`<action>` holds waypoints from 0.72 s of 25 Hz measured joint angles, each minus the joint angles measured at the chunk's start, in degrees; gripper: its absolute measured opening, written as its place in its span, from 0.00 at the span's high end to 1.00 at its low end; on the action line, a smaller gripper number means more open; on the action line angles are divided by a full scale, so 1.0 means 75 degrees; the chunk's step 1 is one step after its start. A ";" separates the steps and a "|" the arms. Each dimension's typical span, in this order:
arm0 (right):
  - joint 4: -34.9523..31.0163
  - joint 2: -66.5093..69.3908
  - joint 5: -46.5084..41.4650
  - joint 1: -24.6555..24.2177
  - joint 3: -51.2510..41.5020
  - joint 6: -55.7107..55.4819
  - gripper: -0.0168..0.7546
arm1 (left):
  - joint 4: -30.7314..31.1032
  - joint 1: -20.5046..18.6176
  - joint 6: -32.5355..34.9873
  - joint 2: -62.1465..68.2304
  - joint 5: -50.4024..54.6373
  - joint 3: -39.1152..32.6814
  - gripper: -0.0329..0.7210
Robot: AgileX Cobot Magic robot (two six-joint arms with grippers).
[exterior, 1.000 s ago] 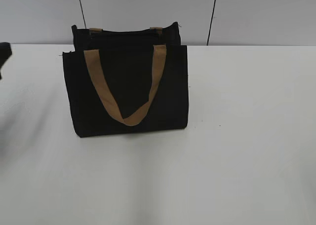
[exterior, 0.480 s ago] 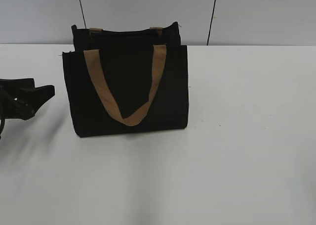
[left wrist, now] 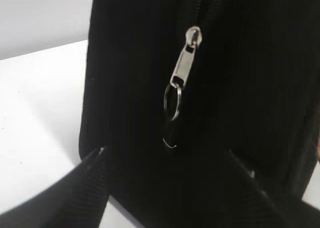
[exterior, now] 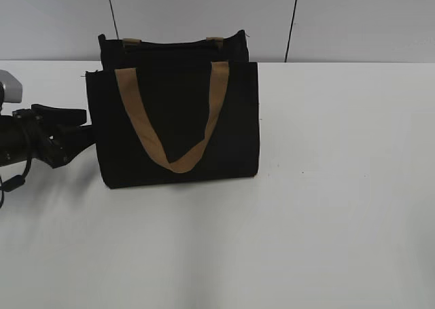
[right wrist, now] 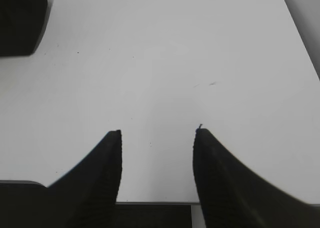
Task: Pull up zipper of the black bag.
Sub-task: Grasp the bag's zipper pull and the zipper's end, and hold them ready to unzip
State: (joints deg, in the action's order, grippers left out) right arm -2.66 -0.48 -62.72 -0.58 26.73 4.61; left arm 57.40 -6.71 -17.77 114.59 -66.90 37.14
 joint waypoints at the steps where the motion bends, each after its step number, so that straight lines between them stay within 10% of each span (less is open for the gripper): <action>1: 0.0000 0.0000 0.0000 0.0000 0.0000 0.0000 0.52 | 0.0183 -0.0003 -0.0104 0.0118 0.0000 0.0188 0.28; 18: 0.0000 0.0000 0.0000 0.0000 0.0000 0.0000 0.52 | 0.1073 0.0236 -0.0546 0.0787 0.0354 0.1379 0.28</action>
State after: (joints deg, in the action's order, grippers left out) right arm -2.66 -0.48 -62.72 -0.58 26.73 4.61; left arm 65.45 -4.94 -21.86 120.50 -64.25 47.49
